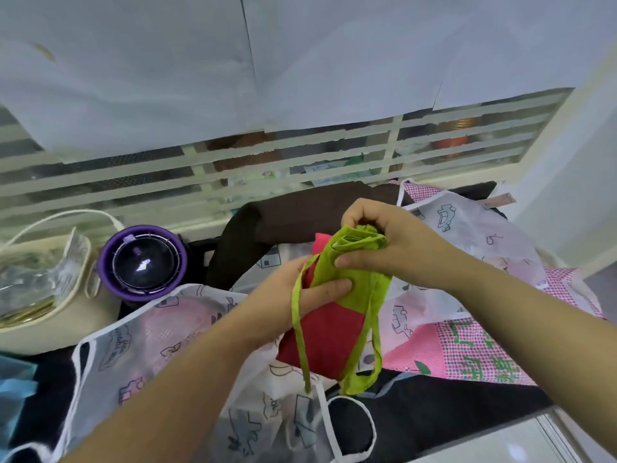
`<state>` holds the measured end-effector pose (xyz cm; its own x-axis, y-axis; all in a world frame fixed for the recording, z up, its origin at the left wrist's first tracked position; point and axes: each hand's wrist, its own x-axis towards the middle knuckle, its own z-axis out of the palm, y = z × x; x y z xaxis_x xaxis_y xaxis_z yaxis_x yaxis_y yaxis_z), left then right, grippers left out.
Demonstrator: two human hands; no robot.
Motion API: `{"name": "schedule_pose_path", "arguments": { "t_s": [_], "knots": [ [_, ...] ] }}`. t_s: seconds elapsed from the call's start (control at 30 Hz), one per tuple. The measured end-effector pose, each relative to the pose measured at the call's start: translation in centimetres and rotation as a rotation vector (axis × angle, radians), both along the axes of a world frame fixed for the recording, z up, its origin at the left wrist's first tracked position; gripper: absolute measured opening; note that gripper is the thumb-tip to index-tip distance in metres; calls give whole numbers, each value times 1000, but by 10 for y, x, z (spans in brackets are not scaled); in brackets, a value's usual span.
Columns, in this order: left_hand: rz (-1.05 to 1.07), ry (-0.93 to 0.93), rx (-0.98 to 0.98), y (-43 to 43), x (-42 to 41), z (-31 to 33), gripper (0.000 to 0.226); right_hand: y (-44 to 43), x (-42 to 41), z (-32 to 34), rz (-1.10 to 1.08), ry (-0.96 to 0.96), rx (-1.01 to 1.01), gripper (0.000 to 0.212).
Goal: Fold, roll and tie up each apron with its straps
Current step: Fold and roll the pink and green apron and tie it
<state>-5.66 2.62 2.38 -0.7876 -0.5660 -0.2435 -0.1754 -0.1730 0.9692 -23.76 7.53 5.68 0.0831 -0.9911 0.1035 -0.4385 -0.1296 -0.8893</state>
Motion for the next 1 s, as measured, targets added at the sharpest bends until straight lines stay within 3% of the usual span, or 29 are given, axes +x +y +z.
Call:
{"name": "schedule_pose_path", "arguments": {
  "t_s": [0.2,0.37,0.47,0.57,0.67,0.8,1.0],
  "knots": [
    [377,-24,-559,-12,21,27,22,-6,7,22,-114,-18,-49,65],
    [460,53,-561,-15,39,53,23,-7,32,40,-248,-118,-314,29],
    [502,87,-508,-15,50,64,25,-7,47,59,-280,-39,-437,22],
    [518,125,-468,-17,58,71,26,-2,48,80,-130,69,-382,20],
    [518,141,-508,-22,67,79,28,-2,51,100,15,51,-288,28],
    [490,104,-609,-25,70,87,27,-14,63,122,107,-27,-175,25],
    [468,67,-663,-26,72,87,25,-27,76,144,139,37,-167,17]
  ]
}}
